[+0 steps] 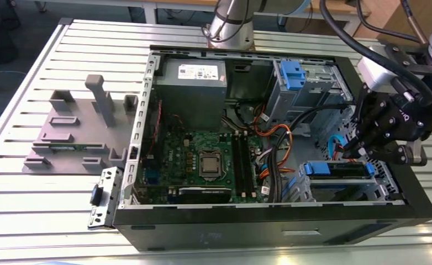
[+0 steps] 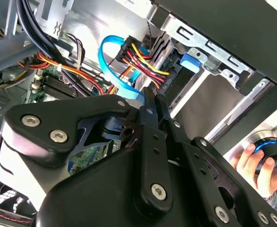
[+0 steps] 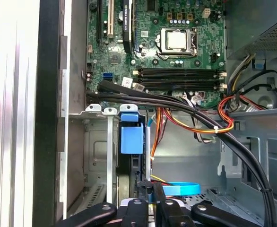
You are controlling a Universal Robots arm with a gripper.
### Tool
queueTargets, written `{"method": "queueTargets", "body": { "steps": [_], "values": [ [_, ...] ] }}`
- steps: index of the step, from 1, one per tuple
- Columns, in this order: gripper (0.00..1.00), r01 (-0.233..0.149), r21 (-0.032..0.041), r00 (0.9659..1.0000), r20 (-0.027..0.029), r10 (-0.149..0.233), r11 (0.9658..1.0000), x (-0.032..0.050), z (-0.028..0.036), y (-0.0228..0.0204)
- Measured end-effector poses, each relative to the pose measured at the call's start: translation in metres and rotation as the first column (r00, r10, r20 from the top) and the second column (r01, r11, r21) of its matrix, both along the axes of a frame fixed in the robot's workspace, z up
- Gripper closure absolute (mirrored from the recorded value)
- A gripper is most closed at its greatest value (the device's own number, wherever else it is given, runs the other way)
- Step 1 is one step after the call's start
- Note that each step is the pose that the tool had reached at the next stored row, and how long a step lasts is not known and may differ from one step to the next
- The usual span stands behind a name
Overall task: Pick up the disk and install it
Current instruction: 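Insert the second disk wire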
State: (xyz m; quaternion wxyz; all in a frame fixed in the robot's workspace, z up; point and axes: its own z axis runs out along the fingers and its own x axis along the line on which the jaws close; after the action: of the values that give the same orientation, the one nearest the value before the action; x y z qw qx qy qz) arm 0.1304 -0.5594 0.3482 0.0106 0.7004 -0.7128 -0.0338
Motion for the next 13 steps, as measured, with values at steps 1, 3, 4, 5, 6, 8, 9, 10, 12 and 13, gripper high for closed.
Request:
{"method": "queueTargets", "body": {
  "steps": [1, 3, 4, 5, 6, 8, 9, 10, 12, 13],
  "values": [
    [0.84, 0.000, -0.0001, 1.0000, 0.0000, 0.000, 1.0000, -0.0002, -0.0005, -0.0008],
    [0.84, 0.000, 0.0001, 1.0000, 0.0000, 0.000, 1.0000, -0.0008, -0.0016, -0.0023],
    [0.84, 0.000, 0.0001, 1.0000, 0.0000, 0.000, 1.0000, -0.0010, -0.0022, -0.0030],
    [0.84, 0.000, 0.0000, 1.0000, 0.0000, 0.000, 1.0000, -0.0012, -0.0027, -0.0037],
    [0.84, 0.000, 0.0002, 1.0000, 0.0000, 0.000, 1.0000, -0.0013, -0.0034, -0.0041],
    [0.84, 0.000, 0.0002, 1.0000, 0.0000, 0.000, 1.0000, -0.0014, -0.0051, -0.0044],
    [0.84, 0.000, 0.0009, 1.0000, 0.0000, 0.000, 1.0000, -0.0014, -0.0059, -0.0046],
    [0.84, 0.000, 0.0016, 1.0000, 0.0000, 0.000, 1.0000, -0.0014, -0.0068, -0.0047],
    [0.84, 0.000, 0.0027, 1.0000, 0.0000, 0.000, 1.0000, -0.0014, -0.0083, -0.0050],
    [0.84, 0.000, 0.0031, 1.0000, 0.0000, 0.000, 1.0000, -0.0014, -0.0090, -0.0052]
  ]
}}
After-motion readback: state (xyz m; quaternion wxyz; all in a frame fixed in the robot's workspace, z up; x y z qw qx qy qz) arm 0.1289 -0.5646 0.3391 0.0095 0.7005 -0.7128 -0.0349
